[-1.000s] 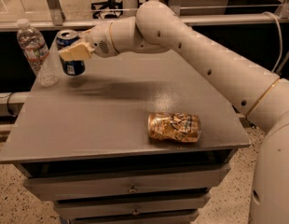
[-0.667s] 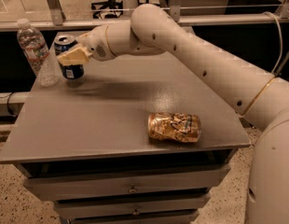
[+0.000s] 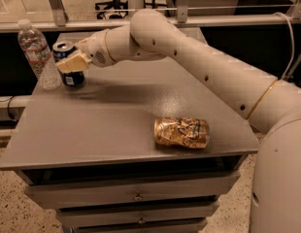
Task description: Move pepsi can near water bottle
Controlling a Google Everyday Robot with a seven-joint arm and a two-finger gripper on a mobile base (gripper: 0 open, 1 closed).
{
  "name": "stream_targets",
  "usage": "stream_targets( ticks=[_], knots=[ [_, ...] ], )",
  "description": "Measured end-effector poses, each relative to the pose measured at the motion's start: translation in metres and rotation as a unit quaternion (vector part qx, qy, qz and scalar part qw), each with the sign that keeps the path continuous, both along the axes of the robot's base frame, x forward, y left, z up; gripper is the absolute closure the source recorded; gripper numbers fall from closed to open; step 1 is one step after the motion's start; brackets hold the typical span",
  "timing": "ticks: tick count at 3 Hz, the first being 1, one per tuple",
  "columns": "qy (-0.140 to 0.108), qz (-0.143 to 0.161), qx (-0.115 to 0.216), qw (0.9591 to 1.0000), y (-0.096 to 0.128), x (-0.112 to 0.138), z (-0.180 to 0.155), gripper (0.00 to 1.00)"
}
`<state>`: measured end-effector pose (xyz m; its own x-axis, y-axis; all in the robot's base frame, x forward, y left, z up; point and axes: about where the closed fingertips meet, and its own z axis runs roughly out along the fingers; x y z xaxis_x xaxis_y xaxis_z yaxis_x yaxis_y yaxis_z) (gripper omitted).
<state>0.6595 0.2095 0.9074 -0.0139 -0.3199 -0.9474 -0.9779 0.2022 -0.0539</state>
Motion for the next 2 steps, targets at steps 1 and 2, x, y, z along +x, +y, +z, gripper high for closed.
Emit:
stream_targets(
  ticks=[1,2],
  knots=[
    [0.002,0.002,0.002,1.0000,0.0033,-0.0025,-0.0022,0.17],
    [0.002,0.001,0.004,1.0000,0.0057,-0.0043,-0.0039,0.00]
  ],
)
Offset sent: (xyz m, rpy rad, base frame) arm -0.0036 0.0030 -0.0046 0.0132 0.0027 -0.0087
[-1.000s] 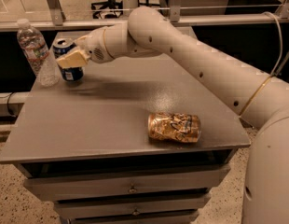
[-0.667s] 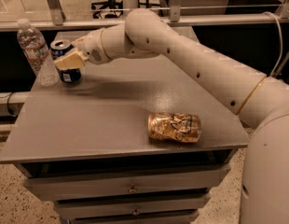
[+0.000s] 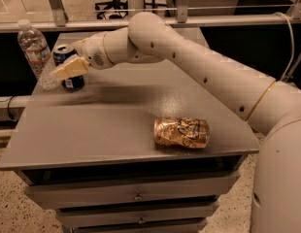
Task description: Move pepsi can near water bottle
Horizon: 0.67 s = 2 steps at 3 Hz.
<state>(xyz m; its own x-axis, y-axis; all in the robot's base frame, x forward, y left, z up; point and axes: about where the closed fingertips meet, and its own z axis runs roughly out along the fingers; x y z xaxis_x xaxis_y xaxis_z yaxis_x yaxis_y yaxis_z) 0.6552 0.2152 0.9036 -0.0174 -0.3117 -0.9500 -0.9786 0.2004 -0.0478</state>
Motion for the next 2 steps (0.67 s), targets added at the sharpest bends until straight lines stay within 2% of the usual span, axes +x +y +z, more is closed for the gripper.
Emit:
stream_targets(
  ticks=[1,2],
  knots=[
    [-0.004,-0.006,-0.002,1.0000,-0.004,0.002,0.000,0.00],
    [-0.028,-0.034,-0.012,0.9990,-0.035,0.015,0.012,0.00]
  ],
)
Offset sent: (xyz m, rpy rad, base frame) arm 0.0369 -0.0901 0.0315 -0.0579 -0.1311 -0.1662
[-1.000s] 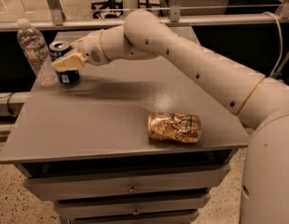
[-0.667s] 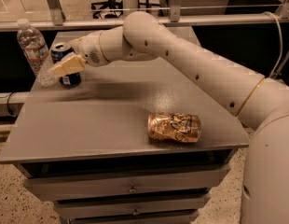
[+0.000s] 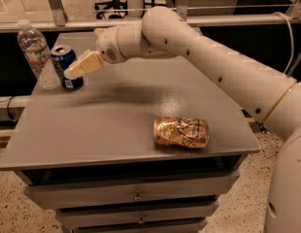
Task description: Move pepsi can near water bottle
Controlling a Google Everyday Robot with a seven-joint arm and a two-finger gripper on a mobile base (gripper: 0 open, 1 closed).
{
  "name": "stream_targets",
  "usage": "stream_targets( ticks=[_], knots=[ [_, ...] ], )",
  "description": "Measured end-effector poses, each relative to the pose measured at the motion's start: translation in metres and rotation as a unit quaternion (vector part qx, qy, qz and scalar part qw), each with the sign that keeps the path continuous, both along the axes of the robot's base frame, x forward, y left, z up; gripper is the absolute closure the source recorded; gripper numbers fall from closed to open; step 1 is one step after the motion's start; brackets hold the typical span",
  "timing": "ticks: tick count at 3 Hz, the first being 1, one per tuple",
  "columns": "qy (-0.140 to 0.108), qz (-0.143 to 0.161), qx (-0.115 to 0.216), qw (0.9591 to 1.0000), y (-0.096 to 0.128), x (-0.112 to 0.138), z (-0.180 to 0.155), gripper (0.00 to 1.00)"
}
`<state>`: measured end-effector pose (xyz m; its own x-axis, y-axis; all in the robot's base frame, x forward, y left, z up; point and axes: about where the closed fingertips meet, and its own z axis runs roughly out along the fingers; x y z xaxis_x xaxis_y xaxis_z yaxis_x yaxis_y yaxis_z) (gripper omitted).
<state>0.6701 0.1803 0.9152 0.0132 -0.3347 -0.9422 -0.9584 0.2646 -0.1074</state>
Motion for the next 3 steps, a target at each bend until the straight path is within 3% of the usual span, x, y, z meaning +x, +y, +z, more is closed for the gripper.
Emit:
stream_targets(
  ticks=[1,2,3],
  knots=[
    [-0.045,-0.050,-0.015,0.9976,-0.059,0.021,0.027,0.00],
    [-0.095,-0.114,-0.020,0.9887,-0.131,0.047,0.058,0.00],
    [-0.103,-0.125,-0.019,0.9866,-0.143,0.051,0.064,0.00]
  ],
)
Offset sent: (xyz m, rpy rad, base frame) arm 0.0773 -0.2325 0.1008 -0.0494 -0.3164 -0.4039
